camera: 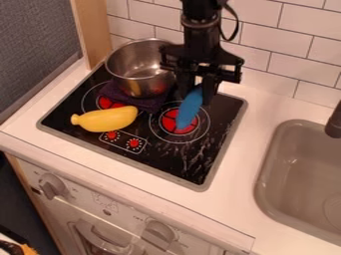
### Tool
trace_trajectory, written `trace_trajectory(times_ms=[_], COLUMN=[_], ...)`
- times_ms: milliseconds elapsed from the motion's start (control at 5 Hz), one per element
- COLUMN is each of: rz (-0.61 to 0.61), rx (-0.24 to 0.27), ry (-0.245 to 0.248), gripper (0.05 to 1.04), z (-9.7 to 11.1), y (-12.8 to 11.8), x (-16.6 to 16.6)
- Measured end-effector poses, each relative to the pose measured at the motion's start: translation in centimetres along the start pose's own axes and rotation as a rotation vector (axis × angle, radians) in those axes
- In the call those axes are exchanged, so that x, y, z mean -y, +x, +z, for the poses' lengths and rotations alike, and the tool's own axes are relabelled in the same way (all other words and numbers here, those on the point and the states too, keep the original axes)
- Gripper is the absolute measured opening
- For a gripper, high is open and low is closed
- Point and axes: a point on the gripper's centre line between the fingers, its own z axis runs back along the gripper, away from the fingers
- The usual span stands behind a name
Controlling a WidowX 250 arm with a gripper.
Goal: Put the blue spoon on the right side of the burner
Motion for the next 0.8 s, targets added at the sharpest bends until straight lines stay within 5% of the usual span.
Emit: trace_trajectory(times_ms=[400,800], rz=[0.009,-0.052], rx=[-0.085,-0.095], ry=[-0.092,-0.029], gripper=[0.375,0.452], z=[-5.7,-6.8], y=[1.6,1.8], x=[-1.4,-1.2])
